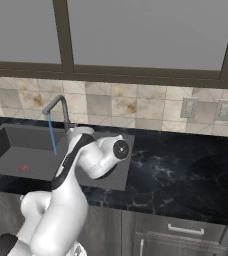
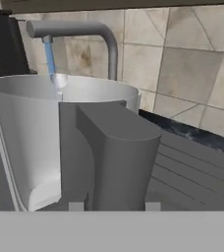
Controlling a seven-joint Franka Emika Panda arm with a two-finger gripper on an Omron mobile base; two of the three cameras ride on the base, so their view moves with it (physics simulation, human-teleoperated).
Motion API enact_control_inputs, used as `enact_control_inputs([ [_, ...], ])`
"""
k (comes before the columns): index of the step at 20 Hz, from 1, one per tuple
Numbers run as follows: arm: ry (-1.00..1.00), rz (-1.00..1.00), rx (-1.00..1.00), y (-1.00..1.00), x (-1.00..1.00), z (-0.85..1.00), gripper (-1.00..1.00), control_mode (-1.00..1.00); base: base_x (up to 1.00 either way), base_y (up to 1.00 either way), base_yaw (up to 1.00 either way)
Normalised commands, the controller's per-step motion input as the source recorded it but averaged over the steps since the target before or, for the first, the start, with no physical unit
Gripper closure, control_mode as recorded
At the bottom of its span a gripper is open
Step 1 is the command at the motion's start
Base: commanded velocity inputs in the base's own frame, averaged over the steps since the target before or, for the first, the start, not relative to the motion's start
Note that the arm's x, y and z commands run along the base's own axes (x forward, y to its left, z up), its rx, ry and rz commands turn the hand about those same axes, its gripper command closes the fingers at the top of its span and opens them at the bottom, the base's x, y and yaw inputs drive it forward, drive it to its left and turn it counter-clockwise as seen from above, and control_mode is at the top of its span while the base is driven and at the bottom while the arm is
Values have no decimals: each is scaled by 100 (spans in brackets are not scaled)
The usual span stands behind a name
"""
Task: Turn on the sink faucet and place the jug under the water for a few seconds to fill it up.
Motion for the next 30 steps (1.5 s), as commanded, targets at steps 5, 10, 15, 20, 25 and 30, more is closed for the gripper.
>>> enact_control_inputs([
  [5, 14, 9, 0, 71, 31, 0, 100, -100, 0, 0, 0],
  [10, 5, 10, 0, 68, 16, 0, 100, -100, 0, 0, 0],
  [15, 2, 5, 0, 50, 12, 0, 100, -100, 0, 0, 0],
  [20, 0, 0, 0, 22, 12, 0, 100, -100, 0, 0, 0],
  [25, 4, 0, -1, 26, 15, 0, 100, -100, 0, 0, 0],
  [30, 5, 0, 0, 22, 17, 0, 100, -100, 0, 0, 0],
])
